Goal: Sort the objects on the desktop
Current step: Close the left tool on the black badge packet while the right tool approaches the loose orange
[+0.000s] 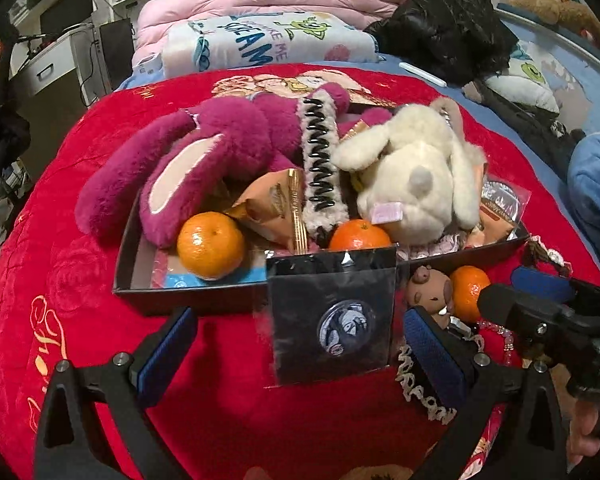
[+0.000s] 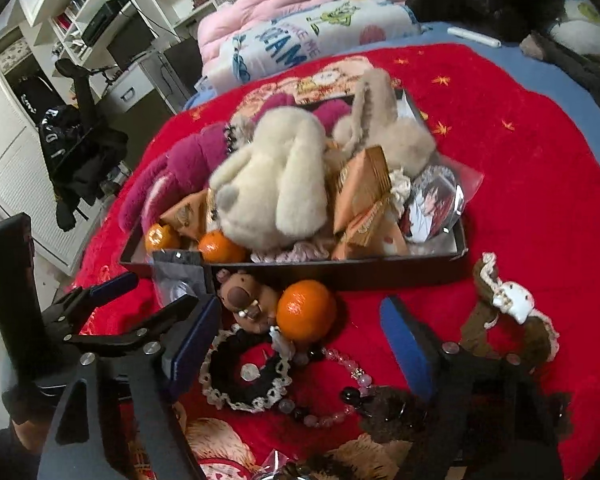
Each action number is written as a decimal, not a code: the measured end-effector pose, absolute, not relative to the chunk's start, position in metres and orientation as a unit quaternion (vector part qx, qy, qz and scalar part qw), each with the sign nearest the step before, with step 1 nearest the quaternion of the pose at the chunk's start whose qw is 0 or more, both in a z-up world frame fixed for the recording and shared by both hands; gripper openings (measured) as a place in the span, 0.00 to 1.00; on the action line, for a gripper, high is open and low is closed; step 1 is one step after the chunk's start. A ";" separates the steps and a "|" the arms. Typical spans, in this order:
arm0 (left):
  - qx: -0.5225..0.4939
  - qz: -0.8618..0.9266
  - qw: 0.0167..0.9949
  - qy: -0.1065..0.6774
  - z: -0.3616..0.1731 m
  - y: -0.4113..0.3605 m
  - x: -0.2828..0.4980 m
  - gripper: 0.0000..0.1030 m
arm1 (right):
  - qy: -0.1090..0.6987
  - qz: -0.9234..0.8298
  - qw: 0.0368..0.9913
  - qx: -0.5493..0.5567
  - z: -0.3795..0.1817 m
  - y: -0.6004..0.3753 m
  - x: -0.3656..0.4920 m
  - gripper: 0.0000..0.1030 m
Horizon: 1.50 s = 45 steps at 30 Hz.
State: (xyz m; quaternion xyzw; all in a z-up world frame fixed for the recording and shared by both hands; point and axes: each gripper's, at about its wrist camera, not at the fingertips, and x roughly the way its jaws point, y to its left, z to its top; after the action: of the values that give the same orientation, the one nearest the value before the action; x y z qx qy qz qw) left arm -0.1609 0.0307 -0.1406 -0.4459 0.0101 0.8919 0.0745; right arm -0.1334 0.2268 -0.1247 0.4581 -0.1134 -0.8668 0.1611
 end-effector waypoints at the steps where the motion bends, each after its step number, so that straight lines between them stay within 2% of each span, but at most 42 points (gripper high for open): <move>1: -0.447 0.891 0.073 0.015 -0.143 0.033 -0.162 1.00 | -0.114 -0.866 0.160 0.460 -0.127 0.227 -0.134 0.79; 5: -0.456 0.886 0.080 0.008 -0.148 0.035 -0.164 1.00 | -0.123 -0.856 0.159 0.476 -0.137 0.227 -0.136 0.74; 17: -0.469 0.880 0.068 0.019 -0.161 0.045 -0.176 1.00 | -0.141 -0.847 0.159 0.488 -0.152 0.231 -0.142 0.73; 32: -0.482 0.874 0.061 0.021 -0.170 0.049 -0.183 1.00 | -0.085 -0.853 0.122 0.501 -0.158 0.220 -0.144 0.72; 37: -0.485 0.872 0.059 0.020 -0.171 0.050 -0.185 1.00 | -0.097 -0.850 0.140 0.499 -0.160 0.213 -0.145 0.55; 39: -0.486 0.872 0.059 0.019 -0.171 0.049 -0.187 1.00 | -0.108 -0.845 0.155 0.500 -0.161 0.212 -0.146 0.40; 43: -0.485 0.873 0.056 0.020 -0.170 0.050 -0.187 1.00 | -0.111 -0.844 0.160 0.500 -0.164 0.207 -0.144 0.36; 45: -0.482 0.874 0.051 0.020 -0.169 0.050 -0.187 0.94 | -0.119 -0.842 0.162 0.501 -0.165 0.208 -0.145 0.36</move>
State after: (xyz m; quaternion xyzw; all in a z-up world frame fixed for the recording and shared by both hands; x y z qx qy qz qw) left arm -0.1868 0.0497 -0.1688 -0.4823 0.0202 0.8743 0.0507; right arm -0.1447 0.2077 -0.1650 0.5013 -0.1188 -0.8417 0.1616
